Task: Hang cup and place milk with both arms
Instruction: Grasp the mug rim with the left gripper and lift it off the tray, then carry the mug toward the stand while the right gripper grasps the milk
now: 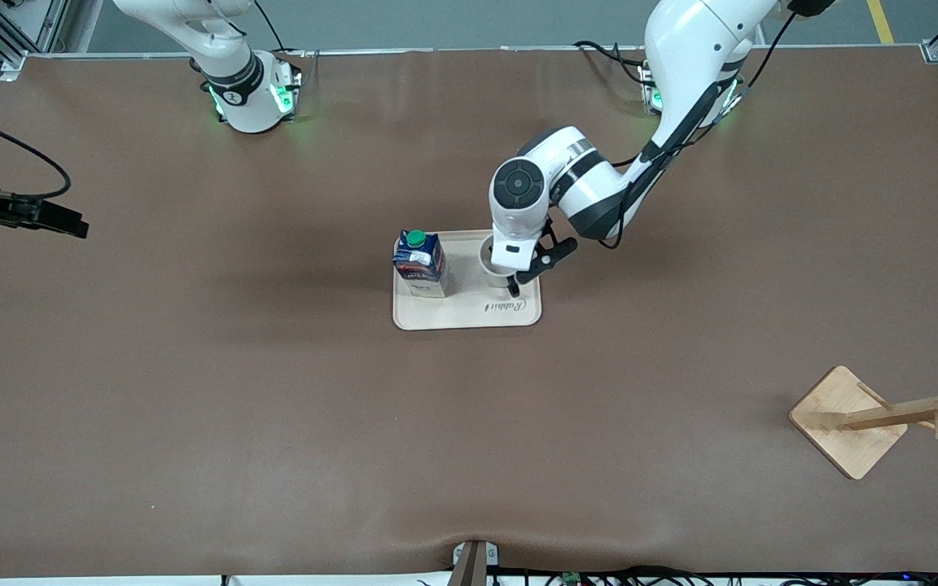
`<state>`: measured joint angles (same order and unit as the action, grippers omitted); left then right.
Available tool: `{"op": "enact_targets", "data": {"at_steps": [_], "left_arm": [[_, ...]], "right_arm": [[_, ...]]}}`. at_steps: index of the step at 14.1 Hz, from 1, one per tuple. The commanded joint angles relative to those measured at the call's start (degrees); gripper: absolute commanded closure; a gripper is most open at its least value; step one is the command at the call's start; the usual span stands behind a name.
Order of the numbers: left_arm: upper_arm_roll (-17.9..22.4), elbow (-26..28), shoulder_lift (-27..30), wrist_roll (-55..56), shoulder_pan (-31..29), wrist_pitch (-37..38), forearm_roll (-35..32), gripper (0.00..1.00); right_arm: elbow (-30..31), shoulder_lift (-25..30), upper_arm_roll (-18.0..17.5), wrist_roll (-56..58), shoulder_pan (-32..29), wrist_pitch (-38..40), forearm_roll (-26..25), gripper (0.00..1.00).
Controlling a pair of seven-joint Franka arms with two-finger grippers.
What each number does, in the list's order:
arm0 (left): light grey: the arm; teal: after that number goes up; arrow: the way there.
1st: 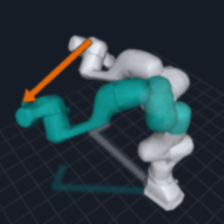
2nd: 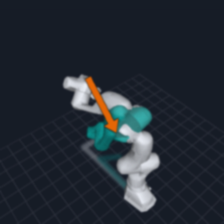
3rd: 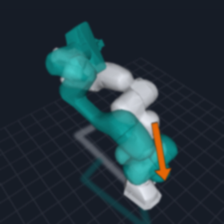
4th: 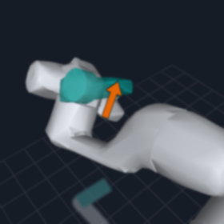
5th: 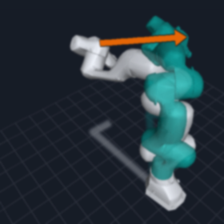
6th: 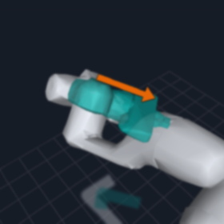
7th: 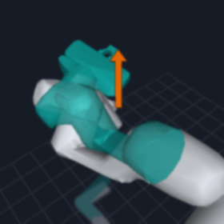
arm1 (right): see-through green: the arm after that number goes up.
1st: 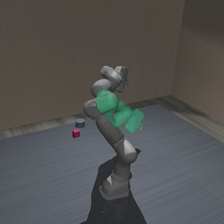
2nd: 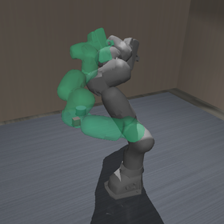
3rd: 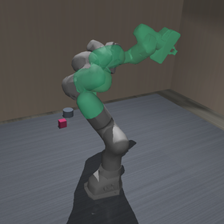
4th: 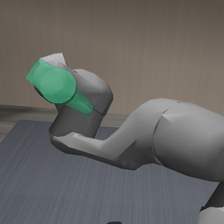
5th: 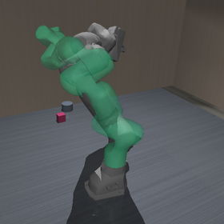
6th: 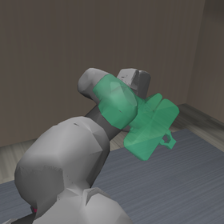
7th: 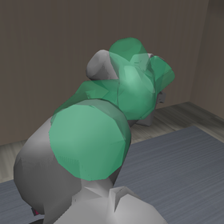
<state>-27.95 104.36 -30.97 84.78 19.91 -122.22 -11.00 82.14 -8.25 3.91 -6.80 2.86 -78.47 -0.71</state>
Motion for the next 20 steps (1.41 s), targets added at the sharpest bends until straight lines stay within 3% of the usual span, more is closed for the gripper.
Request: {"op": "enact_targets", "data": {"at_steps": [1,4,7,15,20], "left_arm": [[0.09,0.32,4.85,0.65,-0.31,2.15,-1.12,1.00],[0.35,-4.76,10.22,-3.28,-0.57,12.23,-1.12,1.00],[0.18,-10.48,14.17,-14.43,-6.44,21.56,-1.12,1.00],[0.09,-11.11,25.51,-46.69,-27.61,28.26,2.21,1.00],[0.18,-11.11,28.16,-71.63,-41.94,29.14,3.01,1.00]], "right_arm": [[-0.14,-0.80,0.04,-0.32,2.76,-1.15,1.14,0.00],[-0.05,-2.46,0.04,-1.54,4.60,-2.91,6.05,0.00],[0.04,-3.70,0.04,-9.52,8.20,-4.49,7.74,0.00],[0.39,-9.67,0.04,-25.35,23.67,-11.53,9.41,0.00],[7.24,-10.82,0.04,-32.57,30.00,-22.41,9.58,0.00]]}}
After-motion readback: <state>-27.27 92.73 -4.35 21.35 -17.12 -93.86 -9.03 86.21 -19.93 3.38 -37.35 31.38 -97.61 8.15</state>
